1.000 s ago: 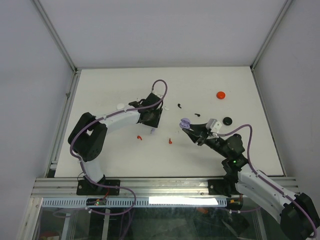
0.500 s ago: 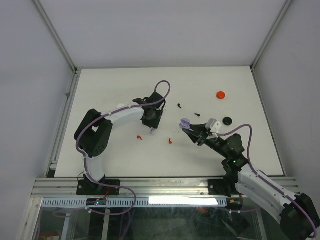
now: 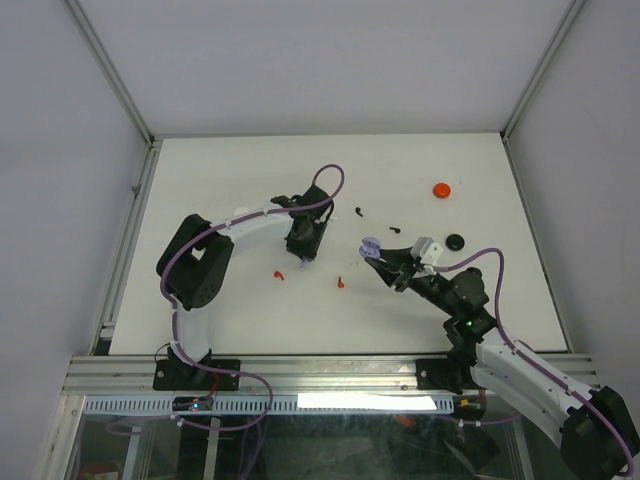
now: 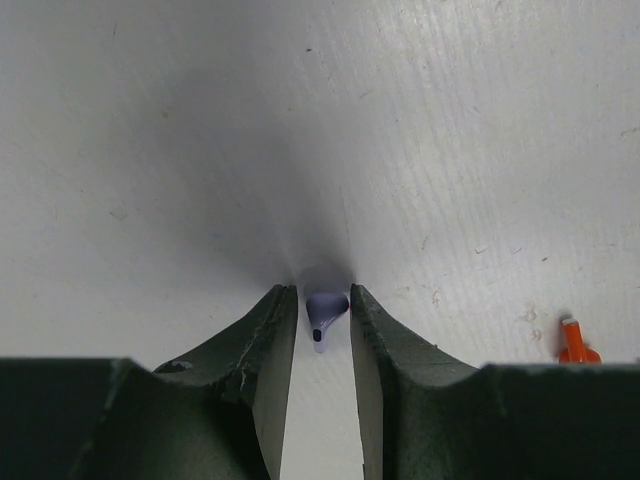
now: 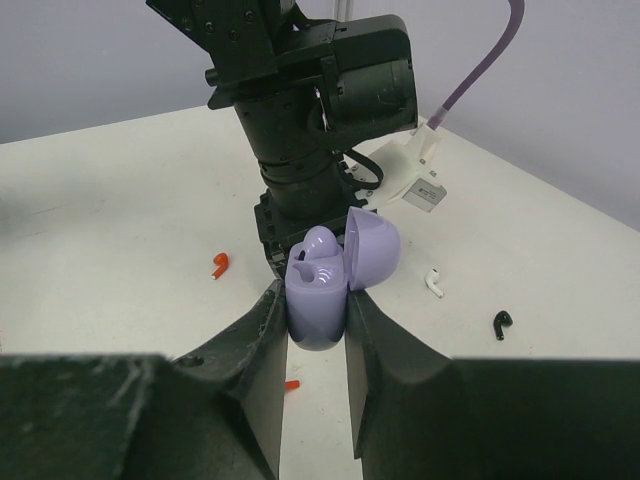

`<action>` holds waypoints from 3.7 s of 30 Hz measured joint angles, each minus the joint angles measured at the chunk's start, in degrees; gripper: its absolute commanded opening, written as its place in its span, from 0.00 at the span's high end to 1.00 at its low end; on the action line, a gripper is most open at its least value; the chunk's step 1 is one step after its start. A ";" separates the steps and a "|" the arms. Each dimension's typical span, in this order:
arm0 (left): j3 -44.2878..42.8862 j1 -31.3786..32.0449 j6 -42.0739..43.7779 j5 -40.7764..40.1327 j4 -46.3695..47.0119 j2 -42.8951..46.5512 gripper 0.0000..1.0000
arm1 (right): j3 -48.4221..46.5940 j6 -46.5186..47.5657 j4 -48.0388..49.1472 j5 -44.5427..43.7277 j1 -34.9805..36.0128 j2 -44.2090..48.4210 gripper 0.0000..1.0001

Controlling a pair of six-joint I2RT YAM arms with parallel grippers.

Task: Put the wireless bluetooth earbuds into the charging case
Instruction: Pick up the earbud from the center of the board, then place the earbud in the charging case.

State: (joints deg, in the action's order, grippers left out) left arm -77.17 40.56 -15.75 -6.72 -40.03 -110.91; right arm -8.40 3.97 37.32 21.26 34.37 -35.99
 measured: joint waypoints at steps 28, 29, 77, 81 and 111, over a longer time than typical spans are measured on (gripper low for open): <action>-0.26 0.39 -0.11 -0.94 -1.53 0.22 0.85 | -0.26 0.00 -0.04 -0.04 0.00 -1.07 1.00; -0.26 0.39 -0.13 -0.96 -1.46 0.79 0.85 | -0.50 0.00 -0.02 -0.04 0.00 -1.46 1.00; 12.74 17.29 -2.36 8.50 40.85 38.84 0.87 | -3.93 -4.85 27.61 -0.85 0.02 -15.30 1.00; 13.25 17.97 -1.16 8.28 41.53 38.03 0.87 | -3.93 -5.27 27.61 -0.76 0.02 -14.64 1.00; 13.40 18.73 4.46 6.82 45.81 38.12 0.87 | -3.93 -6.01 27.58 1.38 0.02 -12.37 1.00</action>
State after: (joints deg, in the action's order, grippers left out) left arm -63.77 59.29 -11.29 0.10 5.78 -72.79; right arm -12.34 -2.04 64.90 22.63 34.39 -48.36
